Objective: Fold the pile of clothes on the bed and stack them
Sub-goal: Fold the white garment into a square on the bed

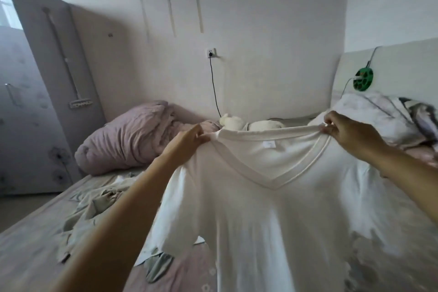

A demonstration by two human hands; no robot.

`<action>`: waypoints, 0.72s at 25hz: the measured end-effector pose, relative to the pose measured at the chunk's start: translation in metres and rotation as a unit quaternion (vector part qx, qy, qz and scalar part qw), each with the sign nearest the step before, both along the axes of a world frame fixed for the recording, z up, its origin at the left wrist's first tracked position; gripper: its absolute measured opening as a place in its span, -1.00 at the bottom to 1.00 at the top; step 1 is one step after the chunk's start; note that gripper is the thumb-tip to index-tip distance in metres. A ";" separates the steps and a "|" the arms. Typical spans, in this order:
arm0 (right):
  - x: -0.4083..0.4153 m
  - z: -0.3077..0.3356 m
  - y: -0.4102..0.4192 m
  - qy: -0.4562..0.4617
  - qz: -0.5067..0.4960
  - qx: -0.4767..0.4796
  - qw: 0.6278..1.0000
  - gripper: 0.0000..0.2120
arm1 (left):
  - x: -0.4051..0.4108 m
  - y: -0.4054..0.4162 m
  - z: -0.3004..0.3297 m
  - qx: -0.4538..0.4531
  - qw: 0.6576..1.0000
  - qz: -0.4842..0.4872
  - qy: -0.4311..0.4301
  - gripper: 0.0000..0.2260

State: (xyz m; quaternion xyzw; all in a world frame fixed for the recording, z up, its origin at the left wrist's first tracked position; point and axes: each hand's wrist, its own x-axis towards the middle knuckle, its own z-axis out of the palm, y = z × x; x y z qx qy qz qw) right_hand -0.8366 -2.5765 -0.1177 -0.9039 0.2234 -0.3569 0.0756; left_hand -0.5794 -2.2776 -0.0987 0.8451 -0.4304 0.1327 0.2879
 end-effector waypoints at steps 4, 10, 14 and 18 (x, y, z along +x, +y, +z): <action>0.077 -0.118 -0.052 0.097 -0.041 0.026 0.994 -0.70 | 0.059 -0.058 -0.125 0.032 0.994 0.051 0.092 -0.76; 0.177 -0.272 -0.118 0.180 -0.029 -0.054 0.982 -0.64 | 0.136 -0.131 -0.260 0.108 0.978 0.108 0.144 -0.79; 0.223 -0.322 -0.155 0.211 -0.050 -0.077 0.973 -0.54 | 0.185 -0.159 -0.309 0.173 0.969 0.119 0.131 -0.78; 0.246 -0.347 -0.179 0.163 -0.066 0.012 0.984 -0.54 | 0.210 -0.177 -0.343 0.195 0.970 0.129 0.068 -0.71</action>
